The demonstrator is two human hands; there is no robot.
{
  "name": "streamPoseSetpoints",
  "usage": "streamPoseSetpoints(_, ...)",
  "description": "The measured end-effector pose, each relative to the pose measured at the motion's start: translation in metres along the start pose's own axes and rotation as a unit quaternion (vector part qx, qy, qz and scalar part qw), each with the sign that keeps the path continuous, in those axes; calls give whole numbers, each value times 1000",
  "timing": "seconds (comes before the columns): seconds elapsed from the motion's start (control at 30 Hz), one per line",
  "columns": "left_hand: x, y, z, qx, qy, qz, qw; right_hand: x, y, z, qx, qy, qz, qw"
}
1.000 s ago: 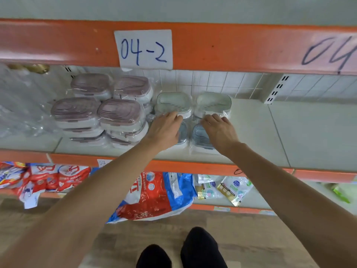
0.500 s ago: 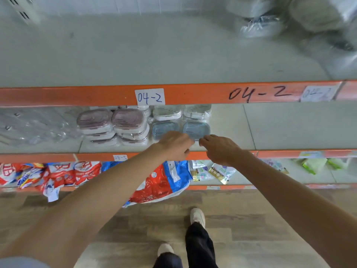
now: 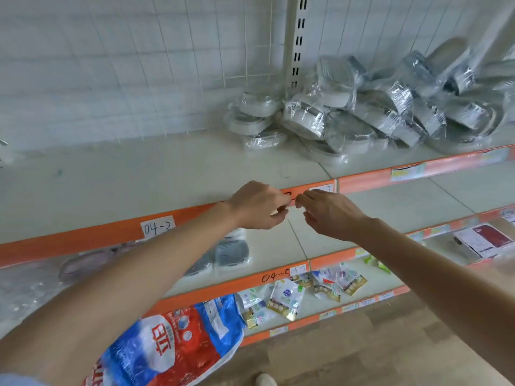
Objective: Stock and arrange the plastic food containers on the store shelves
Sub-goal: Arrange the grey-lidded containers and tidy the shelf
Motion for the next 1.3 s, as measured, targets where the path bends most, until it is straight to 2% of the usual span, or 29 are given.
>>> streamPoseSetpoints(0.2,-27,-42,33,65,-50,-4,997,39,-45,23,59,40,-11,997)
streamPoseSetpoints(0.37,-63,-67,60,136,-73,13,988,62,-76,56,118,40,-26,992)
streamPoseSetpoints(0.57,-100,-88,94,211,-163,21,963,94,-102,91,155,74,-35,984)
streamPoseSetpoints(0.63,-111,-85,104,205,-191,8,960,100,-102,103,130,79,-39,988)
streamPoseSetpoints(0.77,-133,-71,128,121,-280,14,952,106,-94,123,58,89,-64,992)
streamPoseSetpoints(0.97,-167,-57,142,57,-405,-59,911,106,-87,135,81,109,-65,989)
streamPoseSetpoints(1.1,-174,-52,147,33,-421,-61,905,107,-86,134,96,108,-64,987)
streamPoseSetpoints(1.3,-173,-61,133,77,-391,-20,917,83,-88,137,132,77,-45,987)
Point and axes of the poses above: each hand's wrist, its own z-axis towards the middle knuckle, its own y-axis out of the palm, x = y × z, the point moved 5 cm from there along z, towards the middle knuckle, and after that the axes turned 3 degrees about -x, right-handed, at the moved point
